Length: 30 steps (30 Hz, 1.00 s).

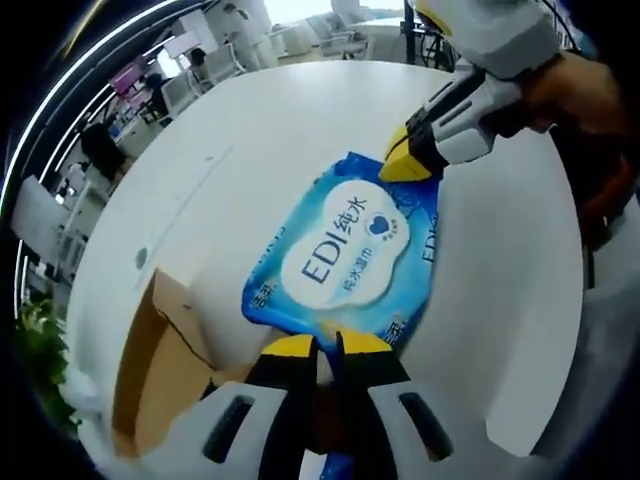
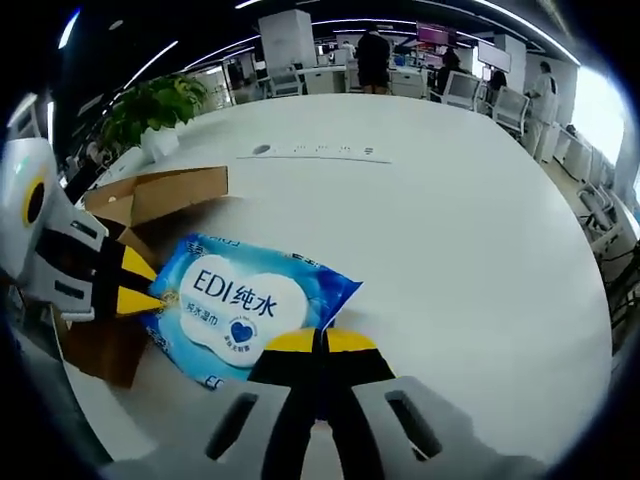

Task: Operate the shoe box by opening the lid, removing the specified soft item, and placing it in the target area until the item is outside and the box remains undamaged.

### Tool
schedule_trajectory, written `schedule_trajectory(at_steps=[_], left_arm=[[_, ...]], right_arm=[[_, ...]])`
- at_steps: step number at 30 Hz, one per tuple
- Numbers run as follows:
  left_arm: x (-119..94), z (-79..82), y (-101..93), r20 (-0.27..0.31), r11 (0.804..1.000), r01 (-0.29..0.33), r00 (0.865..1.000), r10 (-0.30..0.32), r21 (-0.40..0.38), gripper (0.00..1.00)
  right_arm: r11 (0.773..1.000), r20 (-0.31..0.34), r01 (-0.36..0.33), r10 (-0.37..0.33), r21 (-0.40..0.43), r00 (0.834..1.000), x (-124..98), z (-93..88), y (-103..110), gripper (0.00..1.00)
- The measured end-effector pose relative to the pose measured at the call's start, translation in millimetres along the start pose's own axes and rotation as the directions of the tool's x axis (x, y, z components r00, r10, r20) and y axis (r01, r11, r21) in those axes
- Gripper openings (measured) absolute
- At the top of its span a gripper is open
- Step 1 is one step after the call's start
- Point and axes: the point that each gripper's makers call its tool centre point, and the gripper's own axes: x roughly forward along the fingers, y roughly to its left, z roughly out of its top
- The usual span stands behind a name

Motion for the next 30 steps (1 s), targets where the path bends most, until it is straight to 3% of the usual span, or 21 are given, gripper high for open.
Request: schedule_trajectory(at_steps=[6, 18, 30], left_arm=[[-7, 1.7, -2.2, 0.013, 0.999, 0.024, 1.000, -0.024, -0.029, 0.14], [-30, 10.9, -0.2, 0.094, 0.991, 0.066, 0.994, -0.054, -0.120, 0.24], [-49, 5.5, -5.6, 0.137, 0.975, 0.120, 0.986, -0.096, -0.186, 0.34]], right_arm=[[1.000, 0.002, 0.020, -0.020, 0.007, 1.000, 0, -1.1, -8, 0.03], [1.000, 0.029, 0.025, -0.025, 0.011, 0.999, -16, -0.7, -12, 0.06], [1.000, 0.057, 0.003, -0.002, -0.023, 0.998, -39, 3.7, -3, 0.12]])
